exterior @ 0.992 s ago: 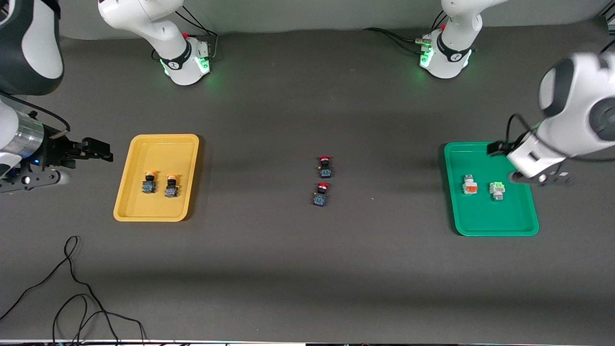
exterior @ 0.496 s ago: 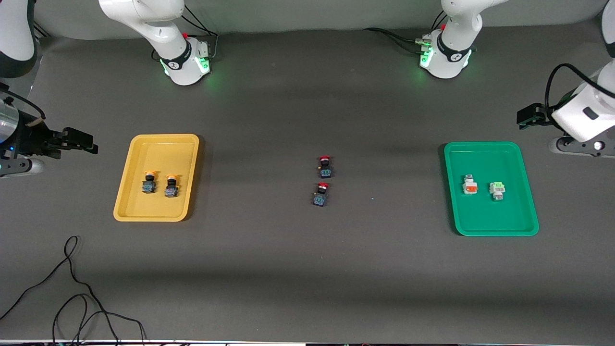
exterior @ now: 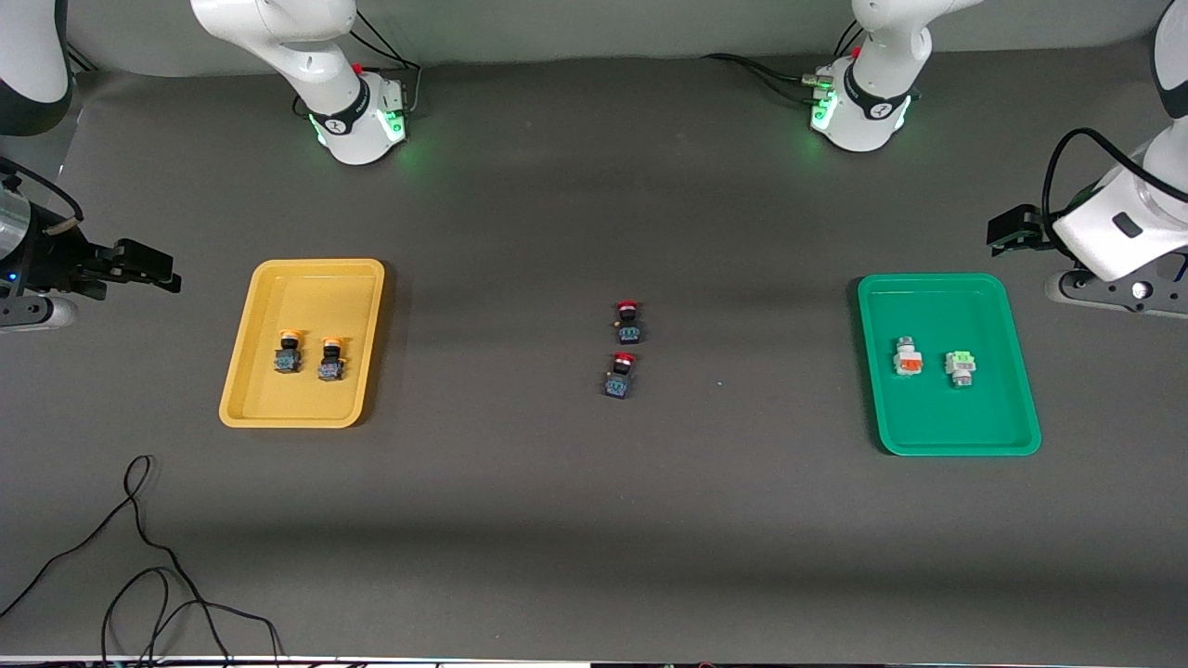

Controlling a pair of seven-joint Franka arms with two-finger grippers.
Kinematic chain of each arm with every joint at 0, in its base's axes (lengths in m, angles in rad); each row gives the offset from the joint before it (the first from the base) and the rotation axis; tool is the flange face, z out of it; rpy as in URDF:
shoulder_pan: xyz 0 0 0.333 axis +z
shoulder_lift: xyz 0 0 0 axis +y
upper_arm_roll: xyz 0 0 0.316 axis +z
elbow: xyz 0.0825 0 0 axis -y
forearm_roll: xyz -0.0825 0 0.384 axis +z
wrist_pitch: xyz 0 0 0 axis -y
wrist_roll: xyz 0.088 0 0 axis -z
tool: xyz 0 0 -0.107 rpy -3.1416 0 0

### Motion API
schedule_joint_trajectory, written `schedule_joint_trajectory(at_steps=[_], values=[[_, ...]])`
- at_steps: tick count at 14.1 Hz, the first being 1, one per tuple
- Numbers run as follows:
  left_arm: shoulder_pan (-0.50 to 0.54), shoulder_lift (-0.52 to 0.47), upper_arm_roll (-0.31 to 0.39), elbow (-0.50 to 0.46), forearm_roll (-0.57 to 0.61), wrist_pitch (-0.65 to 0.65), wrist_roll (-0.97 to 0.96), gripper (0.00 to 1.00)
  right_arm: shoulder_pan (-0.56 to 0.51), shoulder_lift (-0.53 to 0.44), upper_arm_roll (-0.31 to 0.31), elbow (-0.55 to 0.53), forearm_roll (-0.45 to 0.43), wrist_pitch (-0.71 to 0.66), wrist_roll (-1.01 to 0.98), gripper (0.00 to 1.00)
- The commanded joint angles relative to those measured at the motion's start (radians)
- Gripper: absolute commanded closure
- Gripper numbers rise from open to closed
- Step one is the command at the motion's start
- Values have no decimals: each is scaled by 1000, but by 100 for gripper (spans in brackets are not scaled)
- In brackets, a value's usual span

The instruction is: Place green and yellow buttons in trays

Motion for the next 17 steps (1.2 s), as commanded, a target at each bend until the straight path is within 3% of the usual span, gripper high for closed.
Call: schedule_joint_trajectory(at_steps=[1, 6, 8, 17], values=[[-102, 5, 87, 36, -5, -50, 16, 0, -4, 0, 4, 16, -22, 8, 24, 0], [-436, -7, 432, 33, -8, -41, 33, 0, -4, 14, 4, 38, -22, 5, 26, 0], [-466, -9, 457, 29, -9, -30, 33, 0, -5, 14, 5, 38, -22, 5, 27, 0], [-451, 9, 453, 29, -98, 45, 31, 0, -8, 15, 5, 47, -17, 4, 92, 0]])
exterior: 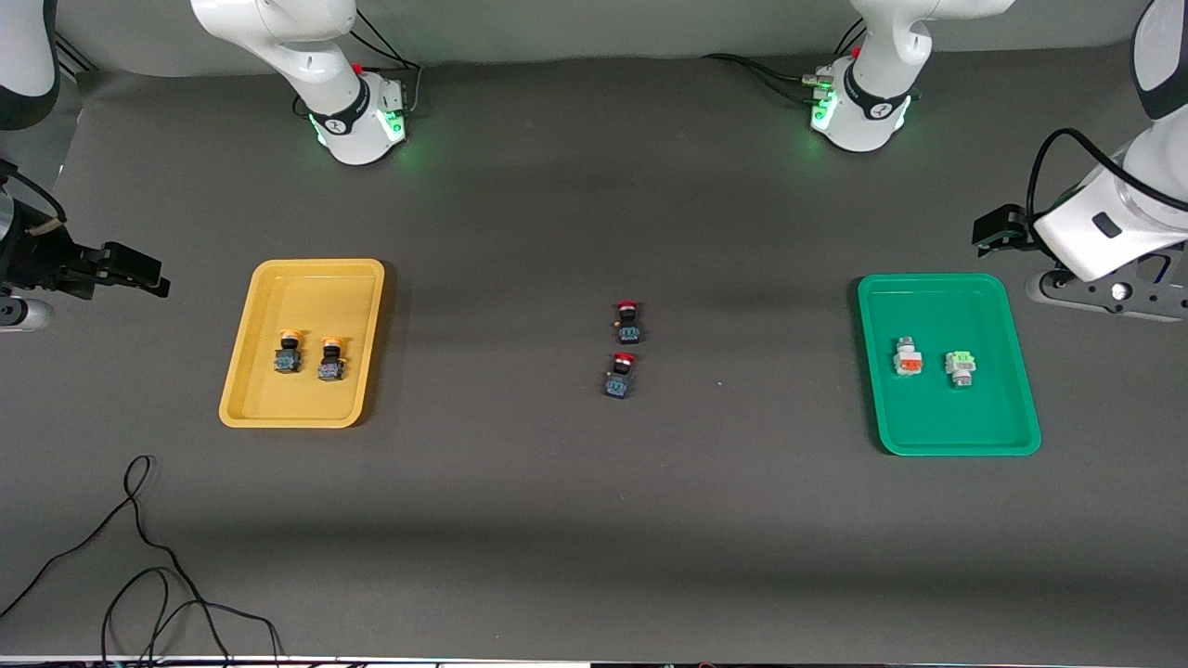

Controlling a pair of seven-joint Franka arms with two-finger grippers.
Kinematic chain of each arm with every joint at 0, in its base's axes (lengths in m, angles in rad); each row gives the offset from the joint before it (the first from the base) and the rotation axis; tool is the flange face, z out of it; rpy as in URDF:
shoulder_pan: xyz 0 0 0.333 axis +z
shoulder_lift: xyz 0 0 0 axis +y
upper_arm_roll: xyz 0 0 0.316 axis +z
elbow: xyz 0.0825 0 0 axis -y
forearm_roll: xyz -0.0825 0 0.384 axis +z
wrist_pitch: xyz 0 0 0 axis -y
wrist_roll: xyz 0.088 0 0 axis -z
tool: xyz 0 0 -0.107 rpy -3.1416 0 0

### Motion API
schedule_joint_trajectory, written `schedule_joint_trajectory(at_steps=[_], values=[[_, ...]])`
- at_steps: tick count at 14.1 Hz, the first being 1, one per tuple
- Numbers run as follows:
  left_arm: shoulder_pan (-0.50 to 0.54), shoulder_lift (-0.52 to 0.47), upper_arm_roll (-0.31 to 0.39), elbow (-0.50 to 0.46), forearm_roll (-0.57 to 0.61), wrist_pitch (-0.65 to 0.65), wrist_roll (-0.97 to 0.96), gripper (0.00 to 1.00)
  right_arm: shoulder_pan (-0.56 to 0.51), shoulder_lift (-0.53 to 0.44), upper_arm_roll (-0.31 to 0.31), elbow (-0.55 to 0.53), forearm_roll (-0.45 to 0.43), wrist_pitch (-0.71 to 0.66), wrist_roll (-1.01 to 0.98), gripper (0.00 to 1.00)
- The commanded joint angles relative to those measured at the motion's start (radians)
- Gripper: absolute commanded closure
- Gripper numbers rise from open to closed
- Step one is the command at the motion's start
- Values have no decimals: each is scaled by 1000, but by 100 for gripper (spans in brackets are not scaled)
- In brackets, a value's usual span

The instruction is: Place green and yellow buttons in trays

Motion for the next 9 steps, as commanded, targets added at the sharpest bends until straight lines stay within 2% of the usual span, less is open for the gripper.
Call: schedule_joint_trajectory(at_steps=[1, 9], values=[[-7, 2, 16, 5, -77, 35, 12, 0, -5, 12, 8, 22, -15, -1, 29, 0], [33, -9, 19, -21, -108, 41, 15, 0, -5, 12, 8, 22, -15, -1, 27, 0]])
